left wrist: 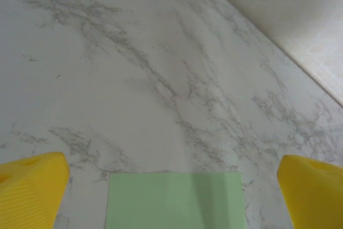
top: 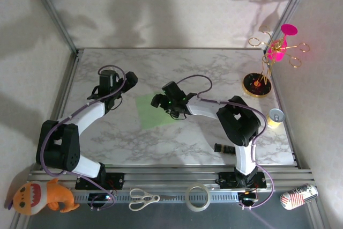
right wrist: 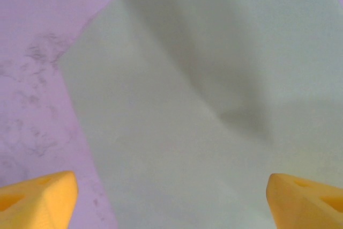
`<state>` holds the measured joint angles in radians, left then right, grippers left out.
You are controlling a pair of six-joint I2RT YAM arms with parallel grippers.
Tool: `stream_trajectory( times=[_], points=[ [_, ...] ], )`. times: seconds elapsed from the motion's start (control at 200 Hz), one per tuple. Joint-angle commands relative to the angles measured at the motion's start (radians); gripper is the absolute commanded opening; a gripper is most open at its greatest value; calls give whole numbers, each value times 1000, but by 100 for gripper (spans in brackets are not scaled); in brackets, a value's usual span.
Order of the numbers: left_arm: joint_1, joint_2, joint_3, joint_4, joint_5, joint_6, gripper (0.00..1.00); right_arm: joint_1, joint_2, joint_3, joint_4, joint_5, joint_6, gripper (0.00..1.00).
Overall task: Fold a paper plane with a square sheet of paper (pick it up from the middle)
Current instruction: Move the square sheet of paper to the center of the table.
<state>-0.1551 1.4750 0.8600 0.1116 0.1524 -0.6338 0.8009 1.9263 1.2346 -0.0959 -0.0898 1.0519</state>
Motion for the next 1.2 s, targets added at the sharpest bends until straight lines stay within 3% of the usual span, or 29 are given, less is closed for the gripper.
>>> stream_trajectory(
  times=[0.0,0.08,0.17,0.315,0.496,0.741,0.986,1.197],
  points=[
    [-32,-2,53,-132,-48,-17,99,-16,-124,-18,71,49,-18,93],
    [-66,-6,73,-219,-98,-27,99,-49,-153,-45,58,90,-88,94],
    [-98,-10,64,-265,-99,-66,99,-101,-130,-42,54,20,-202,90],
    [-122,-9,-16,-179,36,-172,99,-144,-4,113,-84,-24,-365,83],
    [-162,49,-69,-40,164,-272,98,-147,160,280,-177,-69,-442,74],
    [-187,152,-64,-18,179,-285,91,-147,287,391,-233,-97,-428,60],
    [-184,254,15,-138,97,-192,90,-147,273,323,-263,-51,-337,62],
    [-177,312,91,-237,60,-94,92,-150,168,186,-178,-83,-206,64]
  ],
)
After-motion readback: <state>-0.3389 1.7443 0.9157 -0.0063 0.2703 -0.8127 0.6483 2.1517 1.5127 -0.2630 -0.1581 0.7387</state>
